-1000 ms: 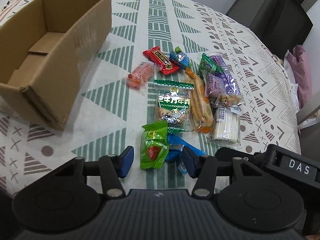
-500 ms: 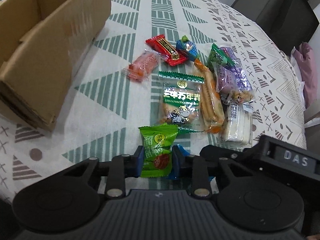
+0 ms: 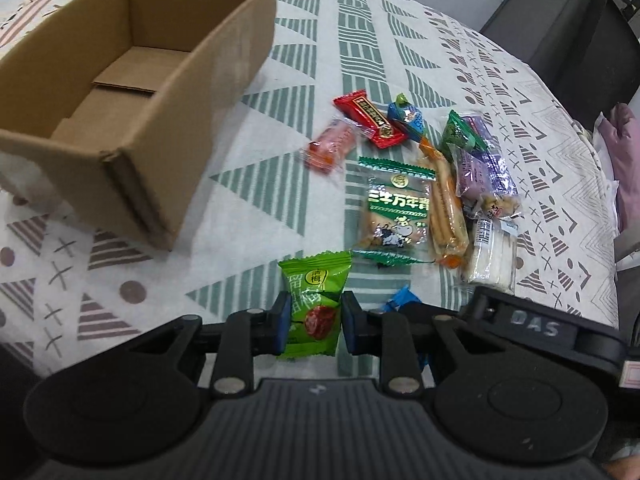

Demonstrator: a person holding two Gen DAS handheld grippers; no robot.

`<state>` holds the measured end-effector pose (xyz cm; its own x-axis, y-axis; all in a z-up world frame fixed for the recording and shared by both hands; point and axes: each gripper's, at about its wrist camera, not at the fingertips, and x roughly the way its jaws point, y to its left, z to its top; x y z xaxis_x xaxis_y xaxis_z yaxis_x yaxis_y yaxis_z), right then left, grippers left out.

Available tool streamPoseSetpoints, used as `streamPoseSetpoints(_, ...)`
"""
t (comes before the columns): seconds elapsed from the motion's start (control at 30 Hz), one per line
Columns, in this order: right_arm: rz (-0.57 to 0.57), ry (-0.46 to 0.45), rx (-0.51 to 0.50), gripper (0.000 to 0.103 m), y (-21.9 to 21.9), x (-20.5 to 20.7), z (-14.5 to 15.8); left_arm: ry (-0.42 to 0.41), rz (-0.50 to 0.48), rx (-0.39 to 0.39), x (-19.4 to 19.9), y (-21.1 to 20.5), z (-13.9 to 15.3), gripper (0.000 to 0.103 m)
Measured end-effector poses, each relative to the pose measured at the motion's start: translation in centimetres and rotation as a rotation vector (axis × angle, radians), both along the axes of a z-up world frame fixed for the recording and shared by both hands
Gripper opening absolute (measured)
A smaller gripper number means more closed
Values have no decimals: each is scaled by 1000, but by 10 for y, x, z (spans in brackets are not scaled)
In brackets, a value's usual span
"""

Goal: Organize snacks
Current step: 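Grasp the green candy with the left tool while the right tool grasps the blue candy, then carry both candies into the cardboard box and open both tools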

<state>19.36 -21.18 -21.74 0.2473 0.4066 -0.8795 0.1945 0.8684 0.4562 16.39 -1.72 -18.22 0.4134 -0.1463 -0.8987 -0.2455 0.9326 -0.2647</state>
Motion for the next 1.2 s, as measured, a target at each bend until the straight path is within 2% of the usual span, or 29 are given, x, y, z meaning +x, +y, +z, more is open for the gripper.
streamPoseSetpoints(0.13, 52, -42, -83, 79, 16, -5, 2, -10, 14, 5, -8, 7, 6, 25)
streamPoseSetpoints(0.17, 62, -53, -96, 70, 18, -6, 3, -14, 16, 4, -9, 8, 7, 25)
streamPoseSetpoints(0.2, 74, -66, -98, 52, 21, -7, 4, -15, 17, 5, -11, 10, 8, 25)
streamPoseSetpoints(0.23, 81, -73, -100, 44, 22, -8, 6, -17, 20, 4, -12, 12, 9, 25)
streamPoseSetpoints(0.37, 85, -106, -74, 34, 22, -13, 13, -41, 21, 2, -18, 16, 17, 25)
streamPoseSetpoints(0.73, 53, -232, 7, 31, 19, -26, 61, -144, 29, -25, -34, 27, 57, 25)
streamPoseSetpoints(0.93, 61, -306, 37, 31, 32, -26, 92, -200, 37, -38, -39, 36, 82, 25)
streamPoseSetpoints(1.03, 74, -339, 54, 31, 40, -25, 108, -223, 57, -72, -38, 46, 95, 25)
streamPoseSetpoints(1.2, 100, -383, 64, 31, 55, -20, 127, -267, 73, -67, -34, 60, 112, 25)
